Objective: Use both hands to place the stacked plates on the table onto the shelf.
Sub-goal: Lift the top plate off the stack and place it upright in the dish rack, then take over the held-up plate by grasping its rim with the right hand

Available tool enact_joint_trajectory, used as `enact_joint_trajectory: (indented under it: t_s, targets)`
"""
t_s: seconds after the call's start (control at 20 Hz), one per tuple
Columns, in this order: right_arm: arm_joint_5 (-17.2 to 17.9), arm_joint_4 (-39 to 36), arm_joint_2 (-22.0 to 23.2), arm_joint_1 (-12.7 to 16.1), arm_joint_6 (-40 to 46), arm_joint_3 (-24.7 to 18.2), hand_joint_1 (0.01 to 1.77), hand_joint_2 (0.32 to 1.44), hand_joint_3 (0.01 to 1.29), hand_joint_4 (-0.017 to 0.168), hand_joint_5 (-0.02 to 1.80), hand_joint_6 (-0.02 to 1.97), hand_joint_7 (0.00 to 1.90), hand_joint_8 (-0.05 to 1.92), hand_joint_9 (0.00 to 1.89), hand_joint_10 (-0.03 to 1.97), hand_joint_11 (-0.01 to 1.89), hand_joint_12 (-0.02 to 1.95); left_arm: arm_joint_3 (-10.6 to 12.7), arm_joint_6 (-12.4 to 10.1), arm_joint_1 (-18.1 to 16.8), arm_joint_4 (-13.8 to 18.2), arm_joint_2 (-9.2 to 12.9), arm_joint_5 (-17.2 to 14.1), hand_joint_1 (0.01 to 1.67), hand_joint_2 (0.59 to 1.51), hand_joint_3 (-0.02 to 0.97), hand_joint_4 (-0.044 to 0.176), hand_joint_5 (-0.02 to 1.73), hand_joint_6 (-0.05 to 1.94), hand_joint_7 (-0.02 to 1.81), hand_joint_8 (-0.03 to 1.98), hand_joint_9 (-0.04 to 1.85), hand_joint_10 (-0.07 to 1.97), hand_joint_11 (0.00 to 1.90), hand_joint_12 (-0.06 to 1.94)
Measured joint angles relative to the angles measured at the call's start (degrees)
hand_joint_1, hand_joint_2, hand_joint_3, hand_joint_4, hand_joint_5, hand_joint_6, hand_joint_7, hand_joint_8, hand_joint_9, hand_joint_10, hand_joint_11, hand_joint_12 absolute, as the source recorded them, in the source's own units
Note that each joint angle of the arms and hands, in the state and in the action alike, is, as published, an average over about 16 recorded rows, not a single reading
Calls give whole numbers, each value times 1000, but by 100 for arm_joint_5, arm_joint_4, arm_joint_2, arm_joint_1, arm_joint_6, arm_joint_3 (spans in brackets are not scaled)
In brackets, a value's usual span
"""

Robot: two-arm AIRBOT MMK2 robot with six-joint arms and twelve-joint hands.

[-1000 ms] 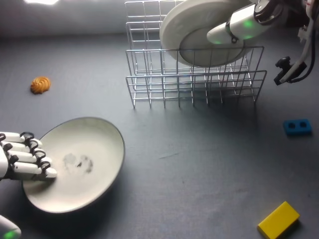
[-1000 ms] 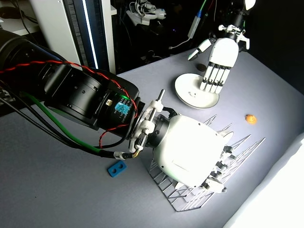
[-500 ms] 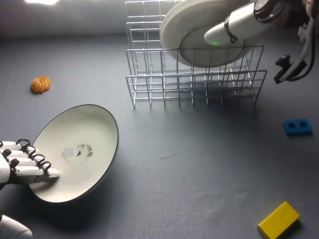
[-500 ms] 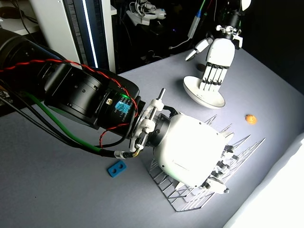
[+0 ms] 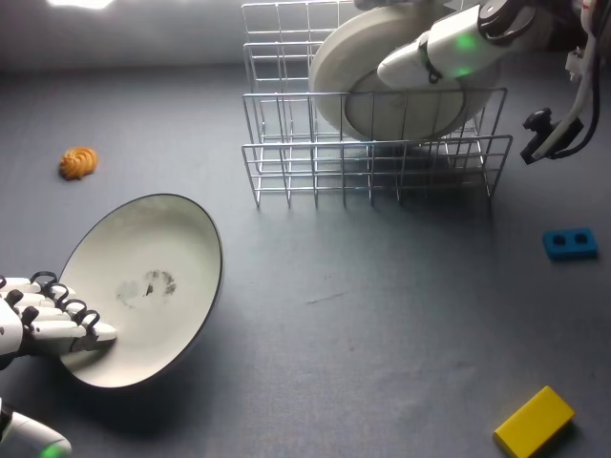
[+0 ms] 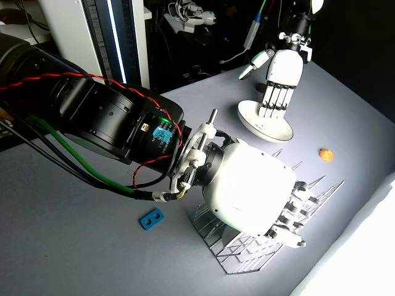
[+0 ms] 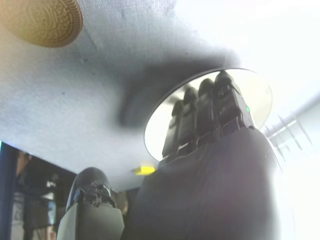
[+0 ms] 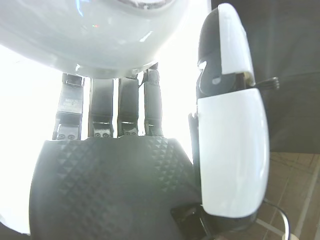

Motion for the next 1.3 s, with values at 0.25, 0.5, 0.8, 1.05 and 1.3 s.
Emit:
enact_joint_trajectory:
  t_s: [0.25, 0.5, 0.8, 1.05, 1.3]
  targets:
    - [171, -558, 144, 177, -111, -293, 1053, 999, 11, -3, 581, 20, 679, 14, 646, 6, 153, 1288, -59, -66, 72, -195, 9, 53, 13, 1044, 12, -6, 84, -25, 93, -2, 68, 10, 14, 56]
    - [447, -1345, 311, 290, -588, -795, 1017, 1014, 12, -2, 532, 20, 635, 14, 624, 6, 133, 1284, -110, -96, 130, -382, 18, 88, 13, 1047, 11, -6, 77, -26, 88, -2, 69, 11, 14, 49]
    - [926, -2162, 375, 76, -1630, -1450, 1011, 1004, 11, 1, 490, 20, 573, 14, 572, 6, 101, 1256, -141, -98, 172, -495, 25, 100, 13, 1049, 11, -6, 73, -27, 83, -3, 65, 11, 14, 38]
    - [1347, -2472, 112, -432, -2812, -1792, 1072, 986, 12, 4, 455, 21, 485, 14, 471, 6, 65, 1154, -149, -97, 191, -544, 21, 100, 12, 1047, 11, -6, 69, -27, 73, -2, 54, 11, 15, 18]
    - [1709, -2541, -380, -938, -3803, -1777, 1204, 959, 12, 5, 383, 21, 358, 14, 323, 6, 28, 928, -143, -97, 185, -576, -2, 105, 13, 1043, 12, -7, 66, -27, 65, -1, 46, 11, 15, -3]
